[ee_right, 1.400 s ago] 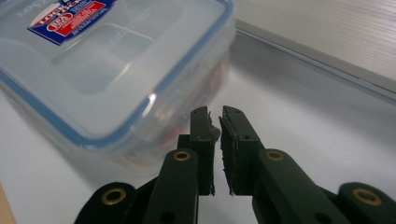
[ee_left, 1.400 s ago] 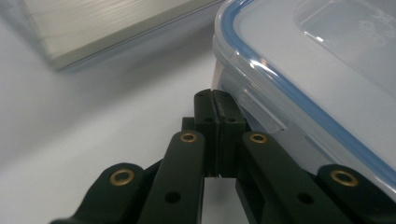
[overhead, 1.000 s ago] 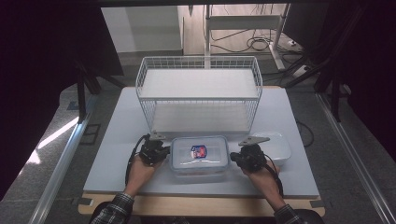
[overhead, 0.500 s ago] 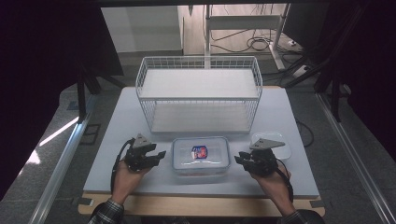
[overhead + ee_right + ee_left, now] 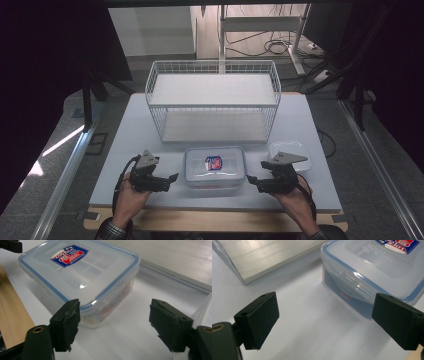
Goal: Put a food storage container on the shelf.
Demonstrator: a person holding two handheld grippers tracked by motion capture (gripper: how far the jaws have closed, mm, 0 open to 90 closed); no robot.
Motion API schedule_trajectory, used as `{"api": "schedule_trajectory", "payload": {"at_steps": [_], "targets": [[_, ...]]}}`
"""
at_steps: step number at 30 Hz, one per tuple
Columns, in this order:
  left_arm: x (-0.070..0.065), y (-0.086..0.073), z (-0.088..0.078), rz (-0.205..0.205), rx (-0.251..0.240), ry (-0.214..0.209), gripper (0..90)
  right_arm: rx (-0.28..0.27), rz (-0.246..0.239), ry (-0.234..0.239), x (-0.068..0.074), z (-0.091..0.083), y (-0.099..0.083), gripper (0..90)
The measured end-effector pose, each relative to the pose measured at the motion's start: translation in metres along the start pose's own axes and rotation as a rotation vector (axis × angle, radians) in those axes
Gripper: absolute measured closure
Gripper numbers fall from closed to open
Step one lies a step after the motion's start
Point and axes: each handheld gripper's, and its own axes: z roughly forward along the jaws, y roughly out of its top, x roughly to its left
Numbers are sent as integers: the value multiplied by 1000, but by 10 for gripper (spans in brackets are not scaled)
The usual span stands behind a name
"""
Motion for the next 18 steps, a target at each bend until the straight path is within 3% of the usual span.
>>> {"api": "schedule_trajectory", "payload": {"at_steps": [4, 9, 13, 15, 18], "targets": [[1, 0, 4, -3, -12, -22, 74, -7, -5, 7, -1, 3, 2, 180], [0, 6, 4, -39, -4, -52, 74, -13, -6, 19, 0, 7, 5, 164], [-5, 11, 7, -36, 22, -59, 32, 5, 7, 31, 3, 12, 11, 109], [-6, 14, 9, -35, 20, -76, 15, 6, 0, 15, 6, 14, 14, 63], [-6, 19, 13, -59, 17, -98, 47, 28, -5, 19, 9, 16, 17, 63]]}}
